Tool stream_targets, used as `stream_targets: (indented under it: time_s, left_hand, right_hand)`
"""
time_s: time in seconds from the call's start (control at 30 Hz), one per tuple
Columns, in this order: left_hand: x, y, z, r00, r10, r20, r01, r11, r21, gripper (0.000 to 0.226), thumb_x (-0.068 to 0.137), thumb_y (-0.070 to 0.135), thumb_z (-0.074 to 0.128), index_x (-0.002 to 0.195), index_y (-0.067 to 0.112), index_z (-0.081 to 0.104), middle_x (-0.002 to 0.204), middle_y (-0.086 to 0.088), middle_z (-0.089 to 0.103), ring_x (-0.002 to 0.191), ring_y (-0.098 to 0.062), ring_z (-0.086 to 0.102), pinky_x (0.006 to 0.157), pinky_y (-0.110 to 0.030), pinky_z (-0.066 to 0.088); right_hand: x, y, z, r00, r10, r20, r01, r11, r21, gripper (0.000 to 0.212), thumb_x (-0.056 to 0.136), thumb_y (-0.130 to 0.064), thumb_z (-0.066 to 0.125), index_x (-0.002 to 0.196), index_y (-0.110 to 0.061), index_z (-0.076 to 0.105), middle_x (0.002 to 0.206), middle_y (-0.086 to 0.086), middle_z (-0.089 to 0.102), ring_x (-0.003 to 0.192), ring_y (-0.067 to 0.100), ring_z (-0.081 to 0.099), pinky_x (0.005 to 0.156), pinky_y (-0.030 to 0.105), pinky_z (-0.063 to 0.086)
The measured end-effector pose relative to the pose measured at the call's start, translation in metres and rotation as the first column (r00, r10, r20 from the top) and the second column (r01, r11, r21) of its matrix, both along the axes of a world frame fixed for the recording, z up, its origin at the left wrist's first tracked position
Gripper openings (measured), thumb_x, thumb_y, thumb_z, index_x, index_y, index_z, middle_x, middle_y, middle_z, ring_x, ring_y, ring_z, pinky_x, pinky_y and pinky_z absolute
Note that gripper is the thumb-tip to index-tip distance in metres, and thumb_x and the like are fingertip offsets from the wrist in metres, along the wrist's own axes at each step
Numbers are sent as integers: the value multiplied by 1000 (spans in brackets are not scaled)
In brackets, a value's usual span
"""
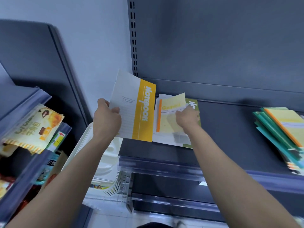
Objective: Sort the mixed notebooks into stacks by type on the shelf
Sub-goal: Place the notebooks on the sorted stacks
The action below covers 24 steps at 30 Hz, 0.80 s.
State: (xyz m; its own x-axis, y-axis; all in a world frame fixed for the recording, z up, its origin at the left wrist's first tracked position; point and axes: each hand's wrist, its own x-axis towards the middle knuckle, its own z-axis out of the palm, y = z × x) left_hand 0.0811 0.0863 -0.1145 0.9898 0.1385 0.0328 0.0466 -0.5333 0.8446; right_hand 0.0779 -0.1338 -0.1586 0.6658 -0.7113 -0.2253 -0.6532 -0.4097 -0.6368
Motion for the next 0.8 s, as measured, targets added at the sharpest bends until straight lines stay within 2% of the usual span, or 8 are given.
stream_targets:
  time_s: [0.07,0.1,0.2,0.3,0.43,0.57,0.67,0.8]
  left_hand:
    - [-1,-7,5,999,-43,5,43,999,-32,11,95,10,42,105,10,38,80,5,42,72,-19,45,44,-25,31]
    - [-3,-12,7,997,-71,8,71,996,-58,10,95,11,42,104,10,37,79,6,42,69,-15,45,43,-25,34]
    - [-9,-32,8,987,-157,27,159,980,-120,10,96,11,42,104,10,37,78,10,41,65,-6,43,46,-27,43]
    - [-20,-58,6,972,-231,48,235,961,-142,9,98,15,42,101,11,35,75,9,41,61,-6,40,47,-23,31]
    - [-42,-102,8,933,-349,89,360,911,-199,9,99,16,41,98,9,34,75,7,41,60,-6,40,47,-21,31]
    - [-63,-148,13,899,-432,73,437,870,-230,8,100,16,40,102,10,35,80,6,44,62,-4,42,47,-21,34]
    - [-77,-181,16,888,-452,84,460,864,-206,10,100,17,39,96,11,32,74,6,39,58,-7,38,47,-22,31]
    - [-96,-224,20,892,-441,99,453,871,-191,10,101,18,39,98,11,32,75,7,42,60,-6,42,47,-23,34]
  right_hand:
    - [-14,-3,12,986,13,168,-24,998,60,31,94,-12,44,124,-4,43,119,11,44,103,31,52,74,29,41]
    - [-22,-5,19,974,6,228,-18,999,49,28,94,-10,43,121,-3,45,117,11,49,99,30,54,71,28,40]
    - [-50,-15,37,944,-28,328,42,998,-38,24,93,-7,41,117,-3,45,108,10,57,94,27,53,68,28,37]
    - [-84,-30,53,921,-80,382,140,981,-133,26,93,-5,43,119,-4,41,107,12,59,94,29,53,68,27,34]
    - [-133,-61,67,872,-155,465,270,943,-192,30,92,-2,43,120,-7,36,109,12,60,97,32,55,71,30,36]
    - [-174,-98,78,849,-196,491,339,915,-221,33,92,0,42,123,-8,33,97,5,53,83,25,50,69,31,37]
    - [-193,-129,79,845,-205,495,352,909,-225,34,92,0,42,124,-6,33,96,0,49,83,22,47,71,30,37]
    - [-205,-173,76,858,-217,466,338,921,-194,33,92,-1,42,124,-8,33,96,0,48,83,22,46,69,29,34]
